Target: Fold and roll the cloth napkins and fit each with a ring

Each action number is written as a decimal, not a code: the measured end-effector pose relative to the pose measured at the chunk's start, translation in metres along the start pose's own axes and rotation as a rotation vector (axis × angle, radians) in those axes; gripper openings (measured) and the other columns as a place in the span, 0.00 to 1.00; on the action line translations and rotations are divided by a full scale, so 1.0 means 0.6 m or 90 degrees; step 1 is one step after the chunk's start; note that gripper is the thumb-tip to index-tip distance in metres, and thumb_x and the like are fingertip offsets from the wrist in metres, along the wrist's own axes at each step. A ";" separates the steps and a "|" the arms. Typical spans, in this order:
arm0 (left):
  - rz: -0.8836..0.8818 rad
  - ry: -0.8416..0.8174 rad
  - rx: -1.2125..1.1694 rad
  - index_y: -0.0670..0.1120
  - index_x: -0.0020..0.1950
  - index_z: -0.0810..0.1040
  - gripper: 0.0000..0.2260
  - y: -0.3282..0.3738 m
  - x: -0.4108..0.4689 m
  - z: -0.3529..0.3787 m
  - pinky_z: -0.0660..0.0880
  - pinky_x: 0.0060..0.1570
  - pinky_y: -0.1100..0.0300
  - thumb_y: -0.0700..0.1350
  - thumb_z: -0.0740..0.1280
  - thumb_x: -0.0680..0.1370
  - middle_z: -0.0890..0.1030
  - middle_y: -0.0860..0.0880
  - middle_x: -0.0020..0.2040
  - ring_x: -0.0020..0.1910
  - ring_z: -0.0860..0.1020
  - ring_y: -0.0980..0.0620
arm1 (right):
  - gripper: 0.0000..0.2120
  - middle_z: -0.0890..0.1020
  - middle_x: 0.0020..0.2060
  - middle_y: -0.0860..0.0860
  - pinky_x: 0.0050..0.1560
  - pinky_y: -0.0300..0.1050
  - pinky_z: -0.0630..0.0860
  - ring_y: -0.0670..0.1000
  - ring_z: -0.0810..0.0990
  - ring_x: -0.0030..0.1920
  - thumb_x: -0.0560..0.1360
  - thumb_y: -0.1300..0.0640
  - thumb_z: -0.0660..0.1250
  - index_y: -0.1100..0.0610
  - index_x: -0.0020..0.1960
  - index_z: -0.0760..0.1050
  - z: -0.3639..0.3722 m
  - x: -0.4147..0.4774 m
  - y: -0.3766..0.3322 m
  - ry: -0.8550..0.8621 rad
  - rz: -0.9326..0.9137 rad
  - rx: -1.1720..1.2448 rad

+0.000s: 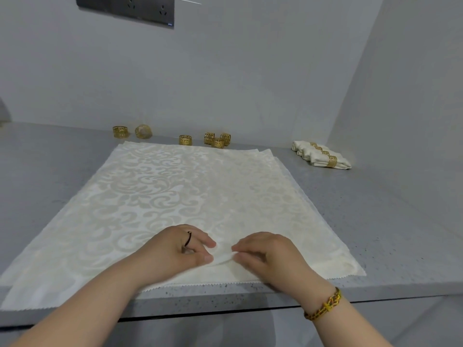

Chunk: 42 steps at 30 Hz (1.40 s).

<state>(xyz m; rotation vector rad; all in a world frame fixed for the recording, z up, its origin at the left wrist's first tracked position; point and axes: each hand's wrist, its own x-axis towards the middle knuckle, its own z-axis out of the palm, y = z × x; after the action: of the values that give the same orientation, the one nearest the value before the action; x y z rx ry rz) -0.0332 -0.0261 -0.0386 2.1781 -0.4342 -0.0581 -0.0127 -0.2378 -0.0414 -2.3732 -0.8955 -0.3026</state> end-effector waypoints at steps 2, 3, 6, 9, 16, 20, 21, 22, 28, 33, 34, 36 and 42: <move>0.012 -0.003 0.033 0.63 0.32 0.80 0.03 0.004 -0.001 -0.001 0.64 0.49 0.79 0.57 0.73 0.65 0.74 0.74 0.50 0.54 0.67 0.76 | 0.27 0.83 0.43 0.45 0.40 0.28 0.68 0.40 0.73 0.48 0.67 0.38 0.52 0.53 0.45 0.81 -0.003 0.007 -0.009 0.004 0.015 -0.015; 0.021 -0.006 0.066 0.66 0.33 0.79 0.07 0.003 -0.001 -0.001 0.63 0.49 0.81 0.64 0.72 0.58 0.70 0.78 0.51 0.54 0.66 0.78 | 0.28 0.83 0.41 0.46 0.37 0.27 0.65 0.39 0.71 0.44 0.66 0.37 0.49 0.53 0.44 0.81 -0.003 0.010 -0.013 0.010 0.020 -0.034; 0.041 0.002 0.174 0.68 0.38 0.75 0.19 0.009 -0.004 0.002 0.54 0.52 0.85 0.73 0.62 0.51 0.65 0.85 0.45 0.53 0.59 0.84 | 0.27 0.82 0.39 0.47 0.34 0.26 0.61 0.37 0.68 0.42 0.67 0.37 0.49 0.53 0.44 0.79 -0.006 0.019 -0.022 0.006 0.005 -0.090; 0.060 0.023 0.235 0.60 0.48 0.79 0.24 0.008 -0.006 0.007 0.48 0.56 0.85 0.66 0.53 0.60 0.68 0.79 0.41 0.53 0.62 0.83 | 0.10 0.81 0.46 0.46 0.39 0.29 0.64 0.40 0.71 0.43 0.74 0.50 0.61 0.53 0.49 0.78 -0.019 0.018 -0.023 -0.051 -0.003 -0.109; -0.093 -0.030 0.288 0.60 0.42 0.73 0.07 0.025 -0.038 -0.068 0.73 0.49 0.67 0.47 0.62 0.76 0.78 0.60 0.48 0.48 0.76 0.62 | 0.12 0.80 0.40 0.39 0.45 0.29 0.70 0.44 0.78 0.47 0.73 0.61 0.62 0.46 0.44 0.79 -0.076 -0.018 0.016 -0.066 0.179 -0.079; -0.168 -0.039 0.303 0.56 0.36 0.74 0.09 0.009 -0.062 -0.128 0.69 0.37 0.72 0.45 0.64 0.76 0.77 0.59 0.39 0.39 0.75 0.62 | 0.16 0.82 0.38 0.40 0.43 0.35 0.73 0.44 0.78 0.42 0.74 0.62 0.63 0.43 0.35 0.75 -0.115 -0.032 0.039 -0.059 0.286 0.032; -0.185 -0.023 0.293 0.55 0.36 0.75 0.09 0.002 -0.066 -0.139 0.69 0.36 0.72 0.45 0.65 0.76 0.77 0.58 0.38 0.38 0.75 0.60 | 0.15 0.81 0.38 0.39 0.42 0.33 0.72 0.43 0.78 0.42 0.75 0.62 0.63 0.44 0.35 0.76 -0.123 -0.033 0.043 -0.058 0.303 0.045; -0.210 -0.003 0.282 0.53 0.36 0.75 0.08 -0.004 -0.072 -0.147 0.68 0.36 0.71 0.45 0.66 0.75 0.77 0.57 0.38 0.40 0.75 0.58 | 0.14 0.80 0.38 0.39 0.40 0.29 0.71 0.41 0.77 0.41 0.75 0.62 0.63 0.46 0.35 0.76 -0.130 -0.033 0.047 -0.055 0.321 0.055; -0.329 0.138 0.325 0.49 0.44 0.71 0.09 -0.046 -0.092 -0.159 0.68 0.36 0.63 0.54 0.65 0.75 0.74 0.55 0.38 0.40 0.74 0.55 | 0.10 0.78 0.36 0.45 0.39 0.34 0.68 0.45 0.74 0.39 0.75 0.61 0.64 0.54 0.36 0.75 -0.135 -0.024 0.072 -0.029 0.376 0.056; -0.376 0.165 0.310 0.47 0.57 0.74 0.17 -0.052 -0.102 -0.160 0.68 0.50 0.62 0.54 0.68 0.72 0.75 0.52 0.49 0.52 0.74 0.50 | 0.10 0.77 0.39 0.43 0.47 0.41 0.68 0.49 0.75 0.46 0.74 0.59 0.65 0.50 0.36 0.73 -0.119 -0.016 0.077 -0.028 0.381 -0.003; -0.383 0.161 0.319 0.48 0.59 0.73 0.19 -0.045 -0.104 -0.158 0.67 0.50 0.62 0.54 0.68 0.72 0.75 0.52 0.52 0.55 0.73 0.50 | 0.09 0.78 0.39 0.44 0.47 0.42 0.69 0.50 0.76 0.47 0.74 0.58 0.65 0.49 0.36 0.73 -0.118 -0.015 0.077 -0.028 0.388 -0.013; -0.372 0.160 0.386 0.51 0.60 0.71 0.20 -0.038 -0.107 -0.153 0.65 0.54 0.62 0.56 0.67 0.72 0.74 0.54 0.59 0.60 0.72 0.52 | 0.07 0.79 0.41 0.46 0.52 0.44 0.70 0.51 0.76 0.50 0.74 0.56 0.66 0.49 0.37 0.73 -0.118 -0.014 0.078 -0.021 0.396 -0.044; -0.052 0.222 0.673 0.50 0.63 0.71 0.39 -0.042 -0.104 -0.123 0.39 0.69 0.60 0.44 0.80 0.53 0.75 0.47 0.62 0.62 0.66 0.50 | 0.16 0.73 0.59 0.50 0.62 0.45 0.55 0.52 0.65 0.63 0.71 0.55 0.67 0.51 0.59 0.71 -0.107 -0.004 0.060 -0.030 0.298 -0.421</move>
<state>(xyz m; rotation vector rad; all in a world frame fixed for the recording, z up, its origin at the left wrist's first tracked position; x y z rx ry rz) -0.0698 0.0649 -0.0210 3.1474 -0.1697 0.6299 0.0088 -0.2989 -0.0060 -3.1116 -0.2389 -0.3973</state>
